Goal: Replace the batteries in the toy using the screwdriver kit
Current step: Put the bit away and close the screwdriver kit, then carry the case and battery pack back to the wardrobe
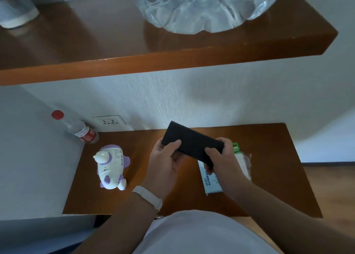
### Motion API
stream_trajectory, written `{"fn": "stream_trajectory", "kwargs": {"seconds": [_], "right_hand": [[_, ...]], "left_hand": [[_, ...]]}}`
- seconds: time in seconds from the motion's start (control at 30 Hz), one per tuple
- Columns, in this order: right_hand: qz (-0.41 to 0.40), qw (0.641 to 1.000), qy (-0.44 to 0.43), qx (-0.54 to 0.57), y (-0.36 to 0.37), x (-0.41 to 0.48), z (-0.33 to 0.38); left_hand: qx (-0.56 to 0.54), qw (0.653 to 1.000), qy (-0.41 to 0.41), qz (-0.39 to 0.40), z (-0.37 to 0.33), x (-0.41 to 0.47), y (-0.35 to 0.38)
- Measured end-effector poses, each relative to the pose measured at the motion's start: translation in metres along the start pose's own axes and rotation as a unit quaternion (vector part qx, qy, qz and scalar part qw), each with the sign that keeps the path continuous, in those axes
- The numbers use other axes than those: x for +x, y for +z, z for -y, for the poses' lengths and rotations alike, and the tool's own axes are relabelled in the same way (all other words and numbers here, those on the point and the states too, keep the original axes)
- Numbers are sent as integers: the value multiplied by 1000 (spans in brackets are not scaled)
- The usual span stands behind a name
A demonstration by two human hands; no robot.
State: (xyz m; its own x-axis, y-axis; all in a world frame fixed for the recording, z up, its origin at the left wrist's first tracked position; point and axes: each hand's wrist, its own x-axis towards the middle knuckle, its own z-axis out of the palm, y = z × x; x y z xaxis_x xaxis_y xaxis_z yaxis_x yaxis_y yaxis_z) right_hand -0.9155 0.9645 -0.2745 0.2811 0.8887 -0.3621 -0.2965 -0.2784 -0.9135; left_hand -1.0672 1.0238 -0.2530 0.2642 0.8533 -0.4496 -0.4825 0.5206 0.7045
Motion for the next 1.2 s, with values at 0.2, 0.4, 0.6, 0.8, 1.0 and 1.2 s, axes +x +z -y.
{"fn": "stream_trajectory", "kwargs": {"seconds": [0.2, 0.4, 0.6, 0.8, 1.0, 1.2], "right_hand": [[-33, 998, 24, -52, 14, -12, -11], [-50, 989, 41, -131, 22, -23, -16], [-50, 987, 63, -137, 21, -31, -18], [-65, 984, 61, -155, -3, -20, -35], [-243, 899, 98, -351, -77, 9, -81], [-219, 836, 177, -471, -112, 26, -115]], "left_hand": [[132, 991, 2, 31, 10, 4, 7], [242, 968, -23, 69, 11, 8, -1], [254, 961, -62, 89, 10, 17, -9], [264, 956, -83, 95, 14, 29, -14], [244, 963, -85, 76, 8, 41, -23], [226, 970, -77, 51, -1, 43, -34]]}}
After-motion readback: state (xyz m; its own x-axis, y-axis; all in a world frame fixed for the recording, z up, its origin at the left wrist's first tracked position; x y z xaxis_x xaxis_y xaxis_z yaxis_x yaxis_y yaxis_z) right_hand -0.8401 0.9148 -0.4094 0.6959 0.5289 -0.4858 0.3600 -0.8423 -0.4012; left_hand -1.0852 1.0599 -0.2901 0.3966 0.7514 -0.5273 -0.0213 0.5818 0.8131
